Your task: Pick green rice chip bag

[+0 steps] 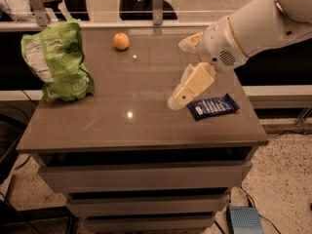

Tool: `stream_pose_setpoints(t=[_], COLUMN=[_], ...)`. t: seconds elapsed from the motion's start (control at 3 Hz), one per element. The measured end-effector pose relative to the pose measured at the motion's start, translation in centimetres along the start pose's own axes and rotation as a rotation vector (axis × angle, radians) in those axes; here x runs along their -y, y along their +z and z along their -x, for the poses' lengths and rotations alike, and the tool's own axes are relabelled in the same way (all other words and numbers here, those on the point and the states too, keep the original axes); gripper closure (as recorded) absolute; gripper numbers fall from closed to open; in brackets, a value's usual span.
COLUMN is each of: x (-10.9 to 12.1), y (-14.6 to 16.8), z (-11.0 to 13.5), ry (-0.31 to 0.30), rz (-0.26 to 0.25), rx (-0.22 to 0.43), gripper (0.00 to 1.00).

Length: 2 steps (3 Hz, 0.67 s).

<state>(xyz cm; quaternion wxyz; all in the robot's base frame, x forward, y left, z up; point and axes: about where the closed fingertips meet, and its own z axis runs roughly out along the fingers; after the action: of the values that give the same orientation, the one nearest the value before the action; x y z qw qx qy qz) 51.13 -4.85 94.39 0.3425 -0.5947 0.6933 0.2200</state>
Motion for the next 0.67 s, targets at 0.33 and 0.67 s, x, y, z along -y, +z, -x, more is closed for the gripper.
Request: stream_pose_setpoints(t=[0.33, 0.67], x=[0.1, 1.0], y=[-0.3, 2.3], z=[0.2, 1.3], ry=[-0.001, -0.027], rz=[0.001, 0.019], rx=[0.023, 0.081], gripper=[0.00, 0.00])
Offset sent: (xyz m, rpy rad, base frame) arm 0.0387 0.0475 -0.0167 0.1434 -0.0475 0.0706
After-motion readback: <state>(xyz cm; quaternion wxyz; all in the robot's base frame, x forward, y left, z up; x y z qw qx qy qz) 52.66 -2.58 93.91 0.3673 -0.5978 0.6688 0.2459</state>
